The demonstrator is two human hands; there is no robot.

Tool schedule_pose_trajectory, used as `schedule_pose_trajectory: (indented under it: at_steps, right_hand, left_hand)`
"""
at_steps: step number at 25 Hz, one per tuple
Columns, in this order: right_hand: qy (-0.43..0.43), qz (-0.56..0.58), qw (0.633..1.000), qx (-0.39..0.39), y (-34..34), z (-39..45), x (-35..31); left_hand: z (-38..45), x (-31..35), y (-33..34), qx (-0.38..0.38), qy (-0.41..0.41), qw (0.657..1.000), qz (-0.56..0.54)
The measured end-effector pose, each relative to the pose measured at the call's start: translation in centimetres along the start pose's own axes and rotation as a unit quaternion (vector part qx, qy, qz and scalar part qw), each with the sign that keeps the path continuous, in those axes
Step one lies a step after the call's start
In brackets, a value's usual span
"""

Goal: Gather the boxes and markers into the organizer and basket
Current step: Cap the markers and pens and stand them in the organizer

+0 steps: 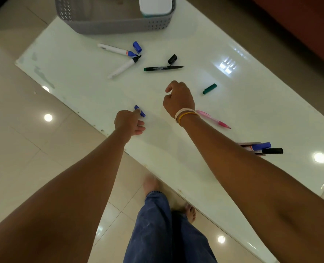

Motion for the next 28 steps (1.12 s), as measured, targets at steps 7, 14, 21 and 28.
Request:
schedule_pose_trajectory:
  at_steps: [7,14,21,28]
  right_hand:
    - [-0.035,-0.134,0.990,-0.024,2.0,6.1,-2.3]
    - [-0.054,-0.138,0.989,0.027,2.6,4.7,-0.9]
    - [-0.260,-0.137,0.949,0.111,0.7,-0.1,0.6]
    - [-0.295,-0.190,0.921,0.168,-3.1,-1.5,3.6]
  left_hand:
    - [0.4,-1.0,-1.6,-0.073,-0.039,0.994,-0.064]
    - [1.4,-1.0,-1.6,-0.011,-0.013,1.000,-0.021]
    - [-0.9,4.3,0.1,0.155,0.245,0.956,0.053]
    - [-3.3,7.7,6.5,-0.144,0.198,0.965,-0.094]
Point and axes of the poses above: each hand's wrist, its own z-axis towards the middle knuckle, its own y-axis out of the palm, x = y × z, the point moved 5 cm from there along z, towards the middle knuckle, and after that the axes turned 10 degrees about z, right-handed, at the moved point
